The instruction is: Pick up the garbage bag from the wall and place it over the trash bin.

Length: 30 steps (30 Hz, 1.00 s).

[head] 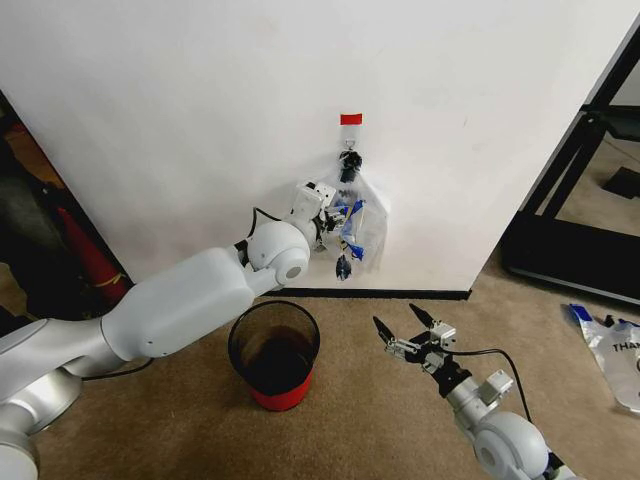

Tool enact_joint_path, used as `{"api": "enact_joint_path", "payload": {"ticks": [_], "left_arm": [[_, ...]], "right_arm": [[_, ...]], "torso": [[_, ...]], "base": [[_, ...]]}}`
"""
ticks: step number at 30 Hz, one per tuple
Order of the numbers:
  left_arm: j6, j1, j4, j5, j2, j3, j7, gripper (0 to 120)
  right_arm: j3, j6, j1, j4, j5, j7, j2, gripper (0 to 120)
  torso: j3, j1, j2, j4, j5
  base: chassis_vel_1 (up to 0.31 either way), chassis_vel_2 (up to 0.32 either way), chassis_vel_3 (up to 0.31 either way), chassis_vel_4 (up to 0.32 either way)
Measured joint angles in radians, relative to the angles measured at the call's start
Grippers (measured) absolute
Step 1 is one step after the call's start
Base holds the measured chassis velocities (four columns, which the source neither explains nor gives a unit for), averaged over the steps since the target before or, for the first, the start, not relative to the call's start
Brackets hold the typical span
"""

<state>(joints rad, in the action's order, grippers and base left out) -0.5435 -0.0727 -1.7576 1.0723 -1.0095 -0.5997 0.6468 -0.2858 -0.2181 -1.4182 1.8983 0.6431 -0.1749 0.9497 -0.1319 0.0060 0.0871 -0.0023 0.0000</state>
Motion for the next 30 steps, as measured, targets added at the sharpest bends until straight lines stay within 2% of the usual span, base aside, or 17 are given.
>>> {"api": "enact_joint_path", "payload": {"ticks": [8,16,25,30], "left_arm": [[-0.008,0.007,-0.047,0.029,0.01,0.014,0.012,67],[-0.008,0.009,0.006,0.011,-0.044,-0.007,0.014,71],[-0.004,0.007,0.048,-0.011,-0.056,-0.014,0.011,70],[-0.003,-0.005,0.039,-0.013,-0.034,-0.018,0.008,62]], "right_arm": [[0.006,0.001,0.008,-0.005,0.001,0.001,-0.003,100],[-0.012,0.004,-0.001,0.006,0.013,0.004,-0.012,100],[-0.013,0.004,-0.004,0.009,0.02,0.003,-0.009,100],[-0.006,0.004,0.006,0.005,0.021,0.003,-0.011,100]], "torso": [[0.0,0.0,0.0,0.0002,0.0],[0.0,0.0,0.0,-0.0001,0.0001],[0.0,0.0,0.0,0.0,0.0],[0.0,0.0,0.0,0.0001,-0.0002]], "base": [[0.0,0.0,0.0,0.0],[0.0,0.0,0.0,0.0],[0.0,0.0,0.0,0.0],[0.0,0.0,0.0,0.0]]}}
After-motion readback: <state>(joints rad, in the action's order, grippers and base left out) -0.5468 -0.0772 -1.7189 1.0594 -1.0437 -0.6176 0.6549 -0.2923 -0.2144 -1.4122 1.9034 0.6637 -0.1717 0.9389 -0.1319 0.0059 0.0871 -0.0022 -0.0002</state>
